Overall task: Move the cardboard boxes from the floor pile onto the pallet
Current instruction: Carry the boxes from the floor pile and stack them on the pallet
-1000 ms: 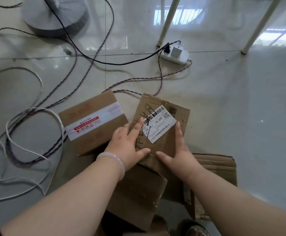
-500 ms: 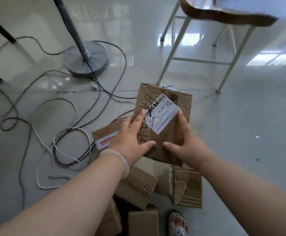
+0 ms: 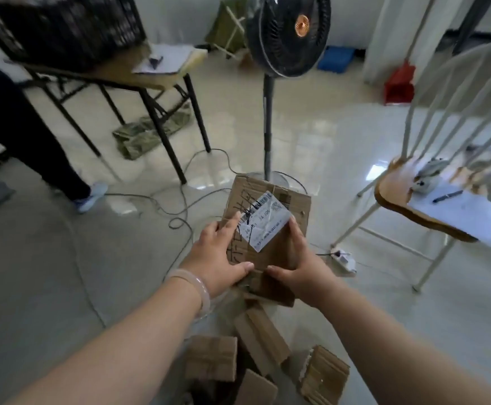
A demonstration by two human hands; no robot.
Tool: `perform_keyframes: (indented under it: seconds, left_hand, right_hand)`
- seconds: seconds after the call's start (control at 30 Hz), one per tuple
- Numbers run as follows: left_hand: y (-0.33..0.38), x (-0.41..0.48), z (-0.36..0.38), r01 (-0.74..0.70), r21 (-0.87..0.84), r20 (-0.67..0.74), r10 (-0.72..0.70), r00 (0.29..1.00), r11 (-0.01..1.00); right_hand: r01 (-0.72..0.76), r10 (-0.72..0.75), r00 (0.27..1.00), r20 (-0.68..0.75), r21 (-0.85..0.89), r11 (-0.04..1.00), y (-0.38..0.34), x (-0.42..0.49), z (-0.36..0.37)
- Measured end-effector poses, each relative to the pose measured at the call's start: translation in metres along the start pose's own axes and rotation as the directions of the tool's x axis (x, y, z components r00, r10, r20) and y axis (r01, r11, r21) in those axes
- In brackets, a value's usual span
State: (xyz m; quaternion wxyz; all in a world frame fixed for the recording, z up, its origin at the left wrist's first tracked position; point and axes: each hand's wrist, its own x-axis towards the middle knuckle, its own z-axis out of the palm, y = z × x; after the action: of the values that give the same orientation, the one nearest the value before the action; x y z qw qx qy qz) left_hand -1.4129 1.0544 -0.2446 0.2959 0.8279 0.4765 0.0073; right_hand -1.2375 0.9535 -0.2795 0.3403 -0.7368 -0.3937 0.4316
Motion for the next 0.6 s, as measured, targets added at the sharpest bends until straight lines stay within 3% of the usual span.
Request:
perform_keyframes:
  seconds: [0.1,0.2,0.37,0.6]
  left_hand:
    - [-0.026,-0.079,-0.036,0.143,-0.067,-0.097,-0.149,0.984,0.988]
    - [-0.058,-0.158,-0.062,0.274,-0.18,-0.196,-0.307,0.931,0.945]
    - [-0.116,-0.283,-0.087,0.389,-0.364,-0.339,-0.509,0.791,0.846]
    - [-0.199,-0.461,-0.078,0.477,-0.556,-0.364,-0.716,0.596,0.681]
  right_hand:
    - [0.07,-0.051,0.986,0.157,-0.114,0.991,-0.051,-0.028,0.034]
    - [0.186,-0.109,0.928,0.356,-0.189,0.964,-0.1,-0.052,0.08]
    - [0.403,-0.18,0.783,0.595,-0.266,0.875,-0.172,-0.11,0.18]
    - [0.652,-0.23,0.557,0.798,-0.249,0.716,-0.202,-0.218,0.333]
